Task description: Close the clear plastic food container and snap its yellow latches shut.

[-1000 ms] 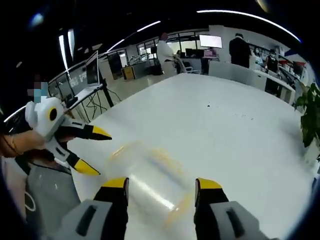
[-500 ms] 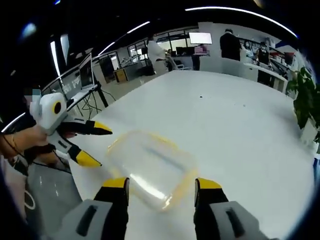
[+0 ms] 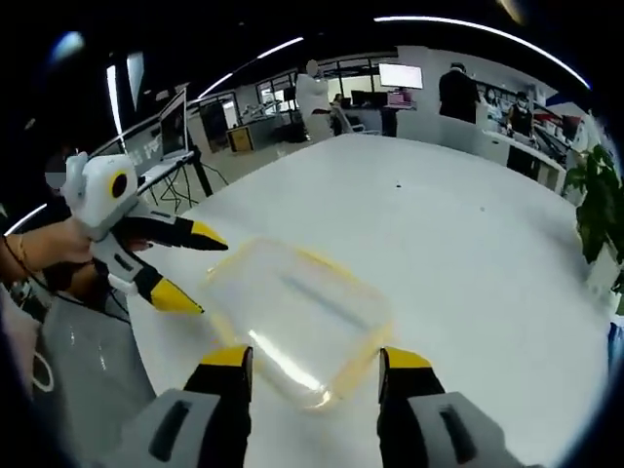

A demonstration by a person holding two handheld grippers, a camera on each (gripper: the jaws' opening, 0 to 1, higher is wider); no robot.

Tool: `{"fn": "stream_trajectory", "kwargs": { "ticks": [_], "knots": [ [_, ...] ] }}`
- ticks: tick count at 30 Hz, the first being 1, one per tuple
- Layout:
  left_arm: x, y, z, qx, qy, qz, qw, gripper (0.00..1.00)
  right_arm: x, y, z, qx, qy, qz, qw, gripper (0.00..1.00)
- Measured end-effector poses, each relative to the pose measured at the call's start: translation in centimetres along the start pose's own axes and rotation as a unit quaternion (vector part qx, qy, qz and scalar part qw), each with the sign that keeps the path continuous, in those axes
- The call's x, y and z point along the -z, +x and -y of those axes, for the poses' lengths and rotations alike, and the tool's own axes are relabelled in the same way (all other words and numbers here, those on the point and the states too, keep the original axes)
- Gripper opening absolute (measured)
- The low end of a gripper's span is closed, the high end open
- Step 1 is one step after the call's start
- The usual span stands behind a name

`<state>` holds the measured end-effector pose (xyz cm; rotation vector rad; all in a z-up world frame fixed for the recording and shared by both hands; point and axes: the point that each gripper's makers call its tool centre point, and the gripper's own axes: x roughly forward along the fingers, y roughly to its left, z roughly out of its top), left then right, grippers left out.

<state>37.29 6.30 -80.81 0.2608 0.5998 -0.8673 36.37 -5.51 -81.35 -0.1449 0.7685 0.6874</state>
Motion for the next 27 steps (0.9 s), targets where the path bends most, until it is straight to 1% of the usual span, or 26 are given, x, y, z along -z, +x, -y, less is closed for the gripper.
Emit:
{"fn": "stream_trajectory", "kwargs": {
  "ticks": [4, 6, 9, 14, 22, 27],
  "knots": [
    [0.2, 0.3, -0.1, -0.001, -0.001, -0.005, 1.0000, 0.47, 0.4, 0.3, 0.0, 0.001, -0.016, -0.010, 0.9998, 0.51],
    [0.3, 0.5, -0.1, 0.000, -0.001, -0.007, 1.0000, 0.48, 0.3, 0.6, -0.2, -0.003, -0.016, -0.007, 0.9998, 0.50],
    [0.5, 0.6, -0.5, -0.005, 0.003, -0.013, 0.9999, 0.49, 0.4, 0.9, -0.2, -0.004, -0.028, -0.015, 0.9995, 0.50],
    [0.4, 0.6, -1.3, -0.011, 0.000, -0.014, 0.9998, 0.49, -0.4, 1.4, 0.0, -0.009, -0.028, -0.011, 0.9995, 0.50],
    [0.3, 1.0, -3.1, -0.020, -0.009, -0.015, 0.9997, 0.48, -1.8, 2.8, 0.7, -0.016, -0.034, -0.010, 0.9993, 0.49],
    [-0.2, 1.6, -4.4, -0.025, -0.009, -0.014, 0.9996, 0.48, -2.7, 3.7, 1.4, -0.016, -0.035, -0.009, 0.9992, 0.49]
  ]
}}
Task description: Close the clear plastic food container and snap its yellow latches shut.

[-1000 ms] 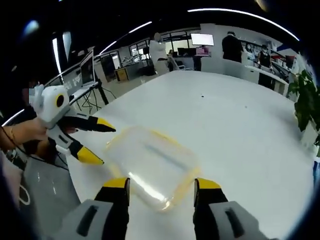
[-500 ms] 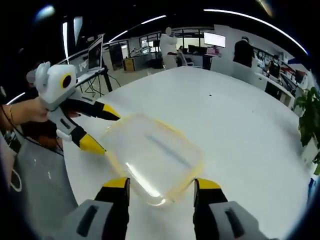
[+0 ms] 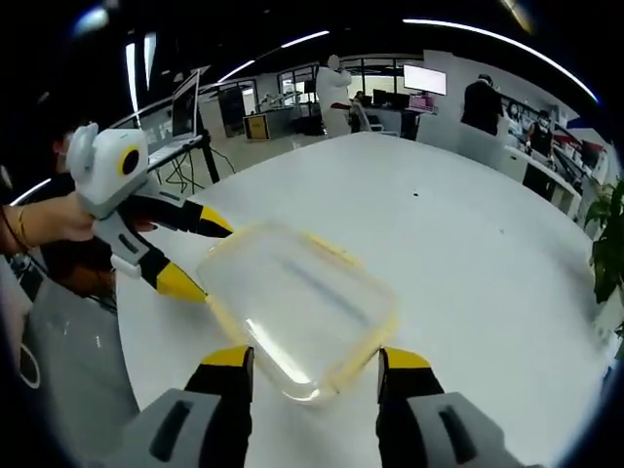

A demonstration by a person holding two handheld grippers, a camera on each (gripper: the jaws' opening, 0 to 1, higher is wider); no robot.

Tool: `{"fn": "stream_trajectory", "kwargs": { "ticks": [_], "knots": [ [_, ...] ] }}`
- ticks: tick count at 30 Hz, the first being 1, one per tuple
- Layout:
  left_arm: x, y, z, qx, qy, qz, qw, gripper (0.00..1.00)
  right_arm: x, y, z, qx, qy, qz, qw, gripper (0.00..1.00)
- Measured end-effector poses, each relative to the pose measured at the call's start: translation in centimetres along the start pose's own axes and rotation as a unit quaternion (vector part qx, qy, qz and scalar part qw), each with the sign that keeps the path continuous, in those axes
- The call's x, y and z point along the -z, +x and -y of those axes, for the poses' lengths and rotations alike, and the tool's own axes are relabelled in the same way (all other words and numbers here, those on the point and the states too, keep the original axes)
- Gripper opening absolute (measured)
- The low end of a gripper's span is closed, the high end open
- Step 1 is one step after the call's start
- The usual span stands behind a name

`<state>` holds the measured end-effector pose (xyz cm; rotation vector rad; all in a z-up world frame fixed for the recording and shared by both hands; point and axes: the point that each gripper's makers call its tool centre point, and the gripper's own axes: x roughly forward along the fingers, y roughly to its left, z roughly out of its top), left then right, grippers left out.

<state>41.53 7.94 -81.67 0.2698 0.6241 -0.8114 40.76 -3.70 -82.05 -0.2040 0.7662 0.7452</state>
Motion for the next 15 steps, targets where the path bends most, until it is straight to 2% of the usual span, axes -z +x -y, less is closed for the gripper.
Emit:
{"fn": "stream_trajectory", "kwargs": {
  "ticks": [5, 15],
  "knots": [
    [-0.3, 0.6, -1.3, -0.001, 0.003, 0.000, 1.0000, 0.47, -0.8, 0.7, 0.8, -0.001, -0.001, 0.002, 1.0000, 0.49],
    [-0.7, 1.4, -2.6, -0.008, -0.005, 0.004, 0.9999, 0.47, -1.9, 1.7, 1.7, 0.001, 0.001, 0.008, 1.0000, 0.50]
  ]
}}
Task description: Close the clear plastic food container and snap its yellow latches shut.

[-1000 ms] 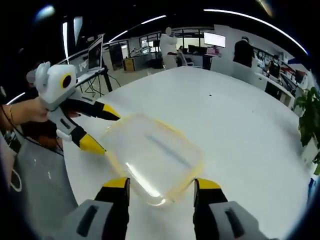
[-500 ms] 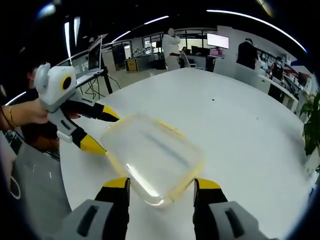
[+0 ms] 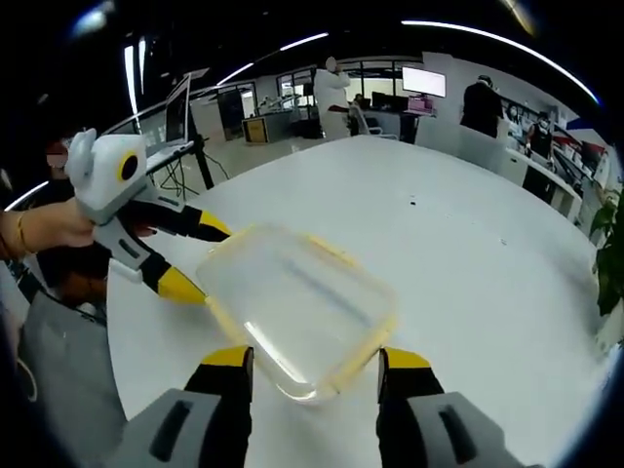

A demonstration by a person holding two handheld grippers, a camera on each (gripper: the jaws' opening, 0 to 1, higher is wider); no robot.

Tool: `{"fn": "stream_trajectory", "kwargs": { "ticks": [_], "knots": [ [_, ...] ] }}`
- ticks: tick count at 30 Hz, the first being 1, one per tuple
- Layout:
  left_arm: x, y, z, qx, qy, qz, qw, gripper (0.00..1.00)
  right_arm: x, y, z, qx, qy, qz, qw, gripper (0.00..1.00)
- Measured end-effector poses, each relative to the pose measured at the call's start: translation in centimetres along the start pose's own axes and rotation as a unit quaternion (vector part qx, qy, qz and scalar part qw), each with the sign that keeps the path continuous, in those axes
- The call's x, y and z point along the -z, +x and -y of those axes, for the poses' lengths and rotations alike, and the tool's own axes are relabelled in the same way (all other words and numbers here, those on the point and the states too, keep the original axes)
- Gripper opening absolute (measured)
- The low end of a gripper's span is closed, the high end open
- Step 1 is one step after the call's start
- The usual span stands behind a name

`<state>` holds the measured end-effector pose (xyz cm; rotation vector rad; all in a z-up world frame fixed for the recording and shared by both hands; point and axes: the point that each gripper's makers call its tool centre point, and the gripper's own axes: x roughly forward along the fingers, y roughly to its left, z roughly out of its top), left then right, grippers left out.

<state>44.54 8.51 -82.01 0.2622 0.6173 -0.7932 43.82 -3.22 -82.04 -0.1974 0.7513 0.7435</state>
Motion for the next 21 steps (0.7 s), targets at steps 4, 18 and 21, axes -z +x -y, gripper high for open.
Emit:
{"fn": "stream_trajectory", "kwargs": {
  "ticks": [4, 18, 21],
  "knots": [
    [0.0, 0.0, -0.1, -0.001, 0.000, 0.001, 1.0000, 0.47, -0.1, 0.1, 0.0, -0.001, 0.001, -0.001, 1.0000, 0.50],
    [0.4, -2.1, -0.7, -0.021, -0.020, 0.008, 0.9995, 0.48, 0.0, -1.5, -0.8, 0.015, 0.039, 0.026, 0.9988, 0.52],
    [0.6, -2.7, -0.8, -0.027, -0.023, 0.010, 0.9993, 0.48, 0.0, -2.1, -1.2, 0.015, 0.039, 0.028, 0.9987, 0.52]
  ]
}}
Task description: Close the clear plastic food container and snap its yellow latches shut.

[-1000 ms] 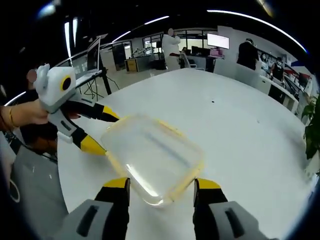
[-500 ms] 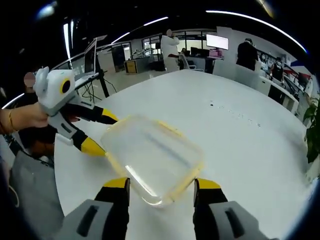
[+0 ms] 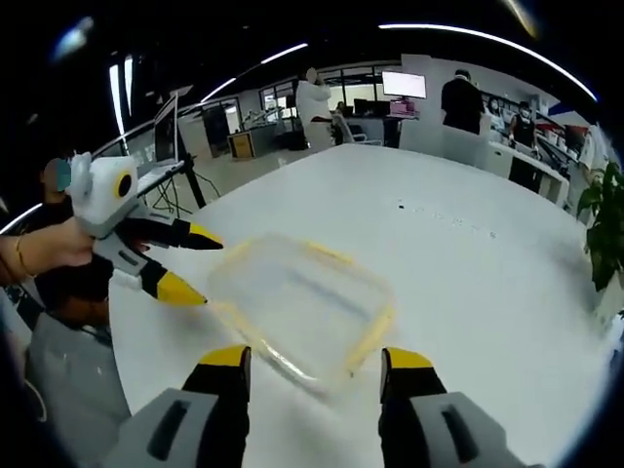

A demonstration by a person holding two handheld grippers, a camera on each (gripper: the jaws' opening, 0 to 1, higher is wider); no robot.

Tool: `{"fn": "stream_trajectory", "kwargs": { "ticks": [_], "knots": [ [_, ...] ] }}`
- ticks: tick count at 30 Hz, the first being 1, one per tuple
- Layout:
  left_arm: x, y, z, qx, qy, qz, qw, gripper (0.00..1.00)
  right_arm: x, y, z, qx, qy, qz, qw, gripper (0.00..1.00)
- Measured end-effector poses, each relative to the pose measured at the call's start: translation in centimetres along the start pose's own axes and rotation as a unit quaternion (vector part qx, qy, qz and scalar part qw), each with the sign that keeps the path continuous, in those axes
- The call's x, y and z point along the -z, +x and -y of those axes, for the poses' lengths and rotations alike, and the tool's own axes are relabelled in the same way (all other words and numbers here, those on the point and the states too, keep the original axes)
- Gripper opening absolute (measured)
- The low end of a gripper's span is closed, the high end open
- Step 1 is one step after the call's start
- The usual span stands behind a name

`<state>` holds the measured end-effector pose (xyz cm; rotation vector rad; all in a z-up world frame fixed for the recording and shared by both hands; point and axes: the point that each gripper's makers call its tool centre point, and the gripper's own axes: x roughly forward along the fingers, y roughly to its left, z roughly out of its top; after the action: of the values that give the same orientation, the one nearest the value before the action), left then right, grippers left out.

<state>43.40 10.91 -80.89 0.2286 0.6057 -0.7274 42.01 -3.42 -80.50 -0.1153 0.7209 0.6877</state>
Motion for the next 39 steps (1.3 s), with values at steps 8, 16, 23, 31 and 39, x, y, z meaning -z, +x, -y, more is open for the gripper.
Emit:
{"fn": "stream_trajectory", "kwargs": {
  "ticks": [8, 16, 23, 31, 39],
  "knots": [
    [0.8, -2.0, -0.1, -0.015, -0.029, 0.011, 0.9994, 0.46, 0.1, -2.6, -1.1, 0.000, 0.002, 0.016, 0.9999, 0.54],
    [0.2, -5.3, 0.8, -0.022, -0.058, 0.048, 0.9969, 0.50, 0.3, -4.3, -2.7, -0.004, 0.006, 0.036, 0.9993, 0.56],
    [-0.4, -7.1, 1.0, -0.030, -0.057, 0.088, 0.9940, 0.56, -0.6, -5.4, -3.5, 0.005, 0.017, 0.087, 0.9960, 0.59],
    [-1.0, -9.7, 1.0, -0.044, -0.074, 0.141, 0.9863, 0.63, -0.4, -7.1, -4.6, 0.028, 0.027, 0.140, 0.9894, 0.62],
    [-0.9, -11.5, 1.3, -0.053, -0.083, 0.160, 0.9822, 0.66, 0.6, -8.2, -5.4, 0.034, 0.043, 0.155, 0.9864, 0.67]
  ]
}}
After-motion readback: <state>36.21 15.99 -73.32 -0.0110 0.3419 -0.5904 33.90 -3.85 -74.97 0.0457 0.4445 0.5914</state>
